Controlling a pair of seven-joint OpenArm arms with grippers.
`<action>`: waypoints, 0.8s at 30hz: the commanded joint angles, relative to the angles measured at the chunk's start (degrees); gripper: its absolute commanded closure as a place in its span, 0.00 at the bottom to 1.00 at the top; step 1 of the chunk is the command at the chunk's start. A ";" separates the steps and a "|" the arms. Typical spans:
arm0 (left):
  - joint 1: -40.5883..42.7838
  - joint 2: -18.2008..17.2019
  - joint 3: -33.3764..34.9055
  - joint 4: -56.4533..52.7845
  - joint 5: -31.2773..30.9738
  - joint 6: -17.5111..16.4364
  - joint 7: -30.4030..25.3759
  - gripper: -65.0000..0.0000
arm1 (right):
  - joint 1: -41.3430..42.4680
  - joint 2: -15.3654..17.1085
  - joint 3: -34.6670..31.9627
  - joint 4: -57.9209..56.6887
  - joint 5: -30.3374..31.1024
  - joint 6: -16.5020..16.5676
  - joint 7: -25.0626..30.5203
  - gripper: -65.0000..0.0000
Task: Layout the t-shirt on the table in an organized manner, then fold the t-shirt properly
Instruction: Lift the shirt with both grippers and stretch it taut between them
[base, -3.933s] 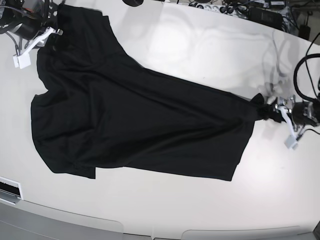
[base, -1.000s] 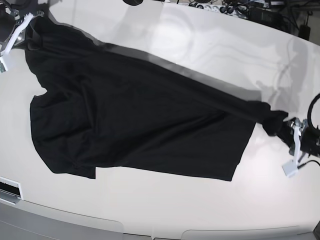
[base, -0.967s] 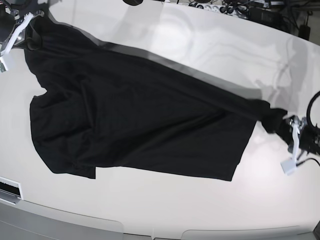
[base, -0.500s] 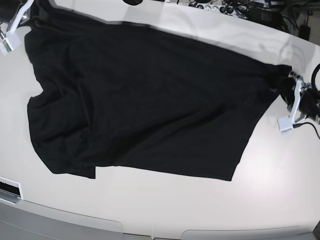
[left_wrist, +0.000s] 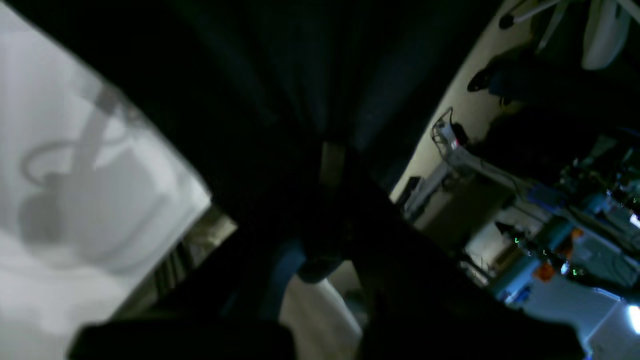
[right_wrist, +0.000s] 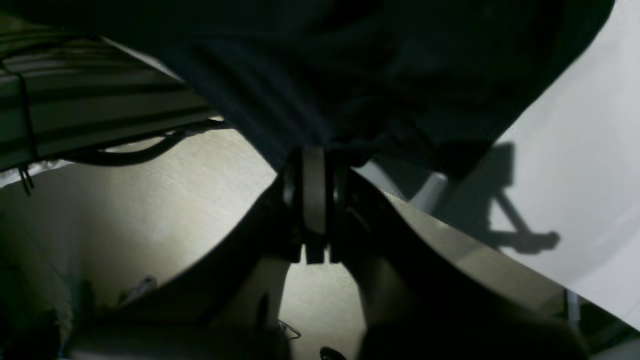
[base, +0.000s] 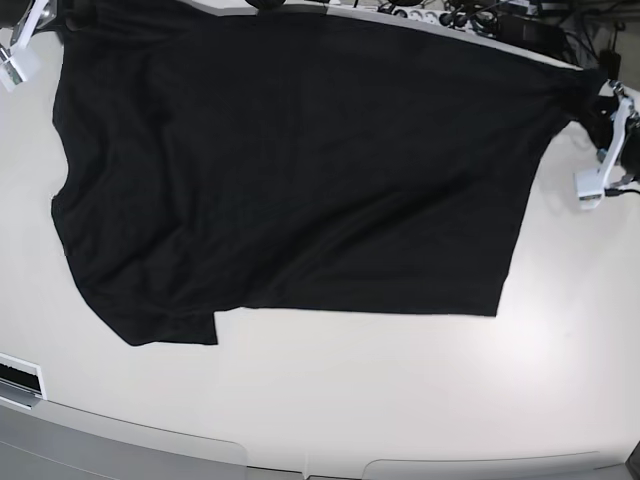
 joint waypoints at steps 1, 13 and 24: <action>-0.66 -2.23 -0.70 0.33 0.00 -0.28 0.50 1.00 | -0.61 0.52 0.39 0.98 0.66 0.30 0.42 1.00; -0.66 0.07 -0.70 0.24 5.16 -0.28 -2.10 1.00 | -1.46 0.55 0.42 2.67 0.61 0.30 0.42 1.00; -1.11 3.23 -0.74 0.24 16.55 -0.28 -9.64 1.00 | 0.85 0.55 0.39 2.86 -3.06 0.30 9.70 1.00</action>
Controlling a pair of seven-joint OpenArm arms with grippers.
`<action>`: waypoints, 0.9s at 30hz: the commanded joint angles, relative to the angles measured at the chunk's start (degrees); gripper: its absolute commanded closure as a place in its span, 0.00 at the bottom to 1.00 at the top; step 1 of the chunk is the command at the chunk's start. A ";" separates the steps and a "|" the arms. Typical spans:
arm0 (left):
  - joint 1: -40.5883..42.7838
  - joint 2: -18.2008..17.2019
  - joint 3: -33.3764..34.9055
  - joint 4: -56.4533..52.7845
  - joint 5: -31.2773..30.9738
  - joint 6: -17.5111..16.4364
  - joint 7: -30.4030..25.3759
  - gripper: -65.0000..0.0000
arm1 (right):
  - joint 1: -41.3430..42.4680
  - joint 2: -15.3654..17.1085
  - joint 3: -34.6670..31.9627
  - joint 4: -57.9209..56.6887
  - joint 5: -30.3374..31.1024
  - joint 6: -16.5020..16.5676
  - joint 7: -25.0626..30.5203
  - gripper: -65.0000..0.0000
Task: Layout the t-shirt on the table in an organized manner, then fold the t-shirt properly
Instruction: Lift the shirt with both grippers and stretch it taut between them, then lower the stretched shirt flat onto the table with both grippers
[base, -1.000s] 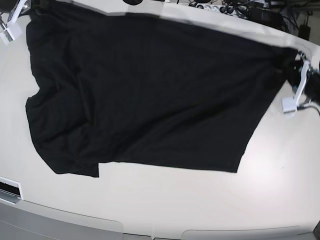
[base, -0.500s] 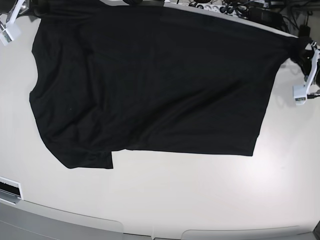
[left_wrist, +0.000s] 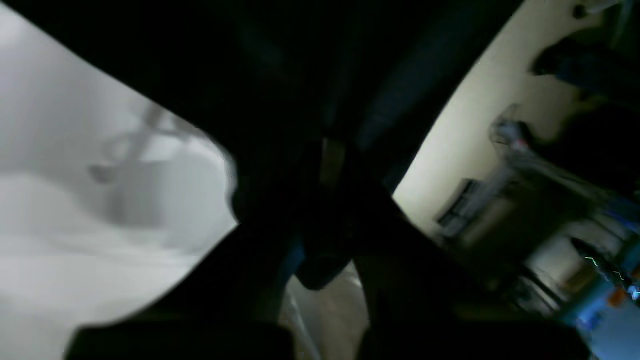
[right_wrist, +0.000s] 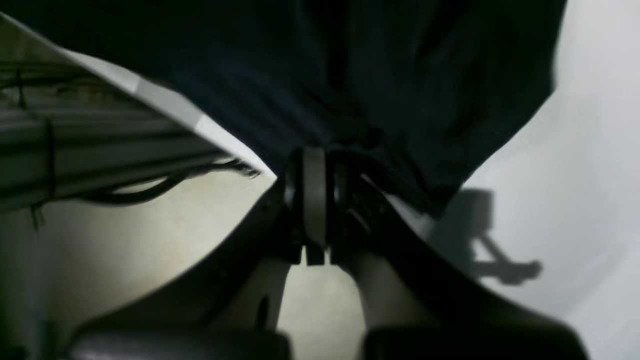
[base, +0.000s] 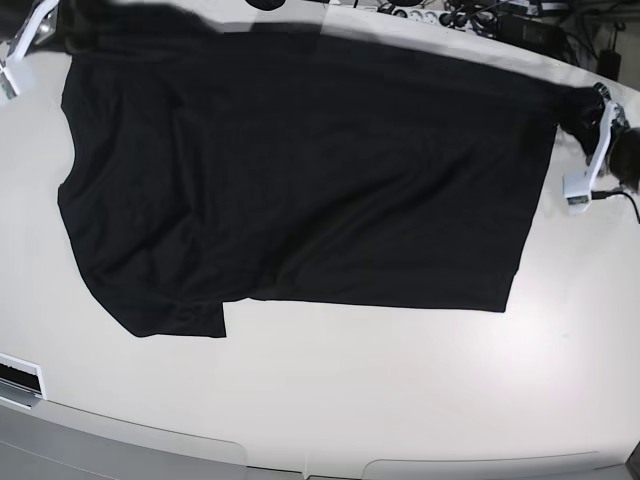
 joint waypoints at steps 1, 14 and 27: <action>-0.90 -0.76 -0.74 0.33 1.27 -0.30 -0.94 1.00 | 0.42 0.63 0.39 0.02 -0.63 0.30 1.29 1.00; -0.98 6.91 -0.74 -1.09 15.39 -0.30 -8.04 1.00 | 12.55 0.66 -0.09 -11.96 -0.74 0.30 2.34 1.00; -4.57 6.91 -0.74 -1.09 16.41 -0.30 -8.02 1.00 | 14.84 0.68 -2.32 -16.68 -1.03 0.30 3.02 1.00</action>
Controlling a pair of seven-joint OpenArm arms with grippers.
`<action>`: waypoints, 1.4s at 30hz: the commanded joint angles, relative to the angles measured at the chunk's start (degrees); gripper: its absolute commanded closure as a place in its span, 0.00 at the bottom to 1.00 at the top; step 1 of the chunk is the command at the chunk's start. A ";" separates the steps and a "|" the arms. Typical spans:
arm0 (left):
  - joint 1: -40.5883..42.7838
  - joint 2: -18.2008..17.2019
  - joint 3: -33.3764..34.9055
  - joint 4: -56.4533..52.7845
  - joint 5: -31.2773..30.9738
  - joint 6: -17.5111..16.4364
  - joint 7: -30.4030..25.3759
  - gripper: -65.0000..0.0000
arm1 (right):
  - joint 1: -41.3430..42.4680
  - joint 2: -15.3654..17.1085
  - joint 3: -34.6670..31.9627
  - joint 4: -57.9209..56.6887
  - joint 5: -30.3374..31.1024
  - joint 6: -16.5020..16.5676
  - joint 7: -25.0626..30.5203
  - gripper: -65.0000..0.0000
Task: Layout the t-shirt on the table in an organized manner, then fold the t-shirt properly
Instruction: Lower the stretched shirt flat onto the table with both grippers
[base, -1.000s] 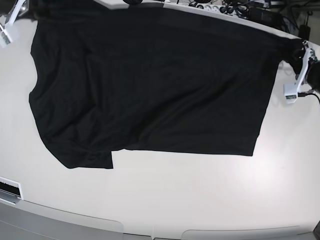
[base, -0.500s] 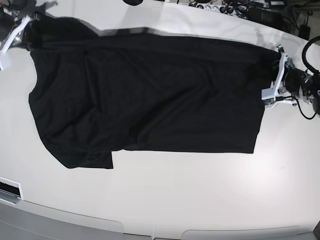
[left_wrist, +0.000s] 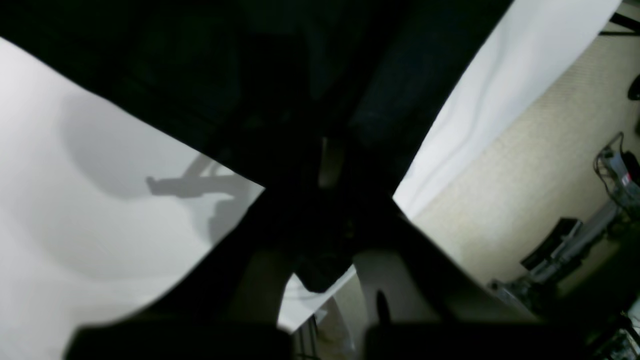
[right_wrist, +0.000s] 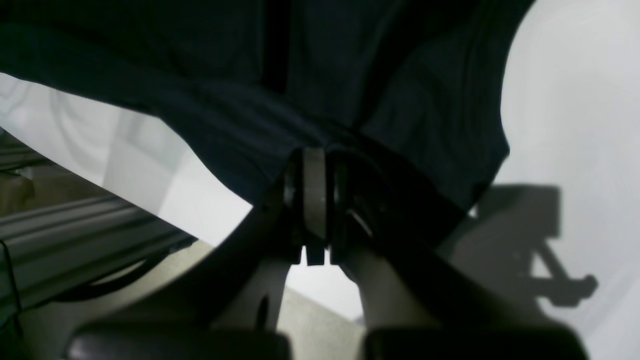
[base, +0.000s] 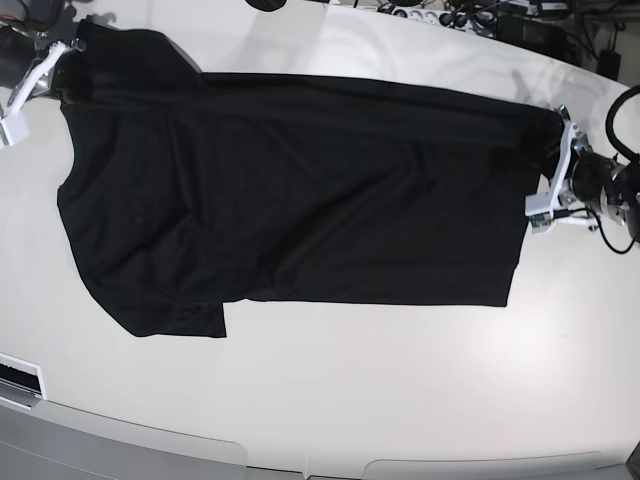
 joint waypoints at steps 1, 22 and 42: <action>-1.29 -1.29 -0.74 0.39 -0.26 -0.30 -0.04 1.00 | 0.39 0.87 0.31 0.74 0.66 0.30 1.07 1.00; -1.25 -0.57 -0.74 0.42 8.37 2.03 -7.56 1.00 | 2.32 0.85 0.26 0.74 0.61 0.30 1.73 1.00; -2.29 -0.48 -0.74 0.42 11.32 4.20 -9.97 0.88 | 8.07 1.36 -6.51 0.74 -14.80 0.30 7.37 0.88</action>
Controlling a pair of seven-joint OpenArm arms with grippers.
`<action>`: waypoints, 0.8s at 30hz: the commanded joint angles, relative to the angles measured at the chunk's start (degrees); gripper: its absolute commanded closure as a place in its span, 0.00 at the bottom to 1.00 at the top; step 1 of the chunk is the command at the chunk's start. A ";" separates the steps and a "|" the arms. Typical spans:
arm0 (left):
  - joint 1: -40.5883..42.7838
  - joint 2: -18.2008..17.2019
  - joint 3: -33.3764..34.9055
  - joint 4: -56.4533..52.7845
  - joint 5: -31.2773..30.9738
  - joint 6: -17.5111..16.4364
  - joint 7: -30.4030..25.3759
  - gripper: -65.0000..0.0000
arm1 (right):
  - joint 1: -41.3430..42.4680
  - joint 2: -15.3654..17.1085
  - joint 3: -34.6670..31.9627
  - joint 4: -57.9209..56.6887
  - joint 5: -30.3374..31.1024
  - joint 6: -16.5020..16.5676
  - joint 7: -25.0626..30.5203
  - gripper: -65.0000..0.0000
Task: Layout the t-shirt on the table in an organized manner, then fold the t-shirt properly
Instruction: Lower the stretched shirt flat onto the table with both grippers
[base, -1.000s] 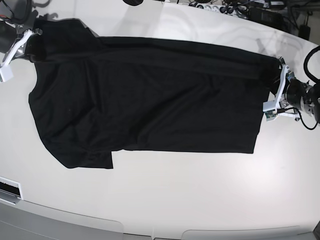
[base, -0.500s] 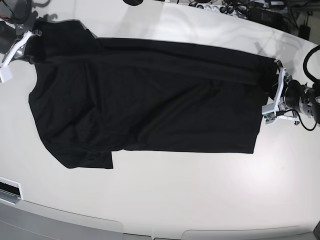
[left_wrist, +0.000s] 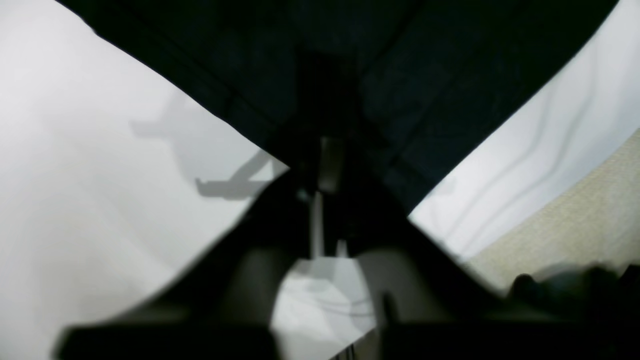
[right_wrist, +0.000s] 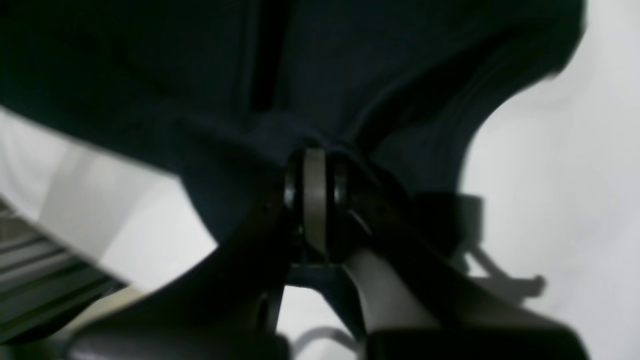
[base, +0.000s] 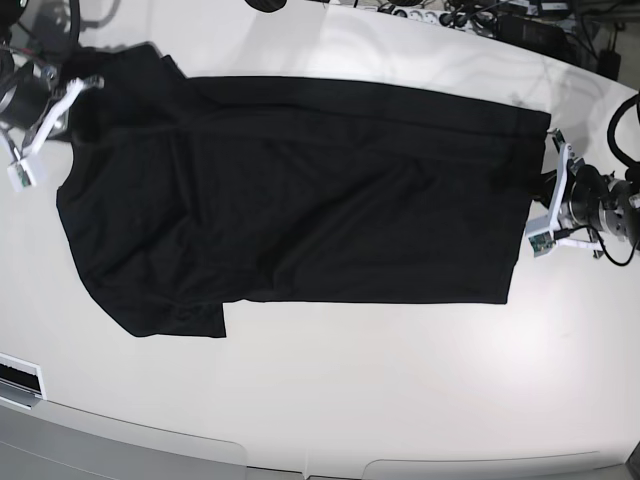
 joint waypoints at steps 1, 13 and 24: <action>-1.57 -1.27 -0.70 0.42 -0.26 0.04 -0.13 0.81 | 0.39 1.57 0.46 0.79 -0.61 -1.27 0.94 0.77; -2.80 -1.25 -0.70 0.39 -3.52 0.07 0.76 0.67 | 0.26 5.11 4.59 1.25 2.67 -8.15 -3.21 0.47; -2.80 -0.94 -0.70 0.39 -3.96 0.07 0.74 0.67 | -7.34 -7.23 4.72 1.20 -9.94 -17.20 5.16 0.47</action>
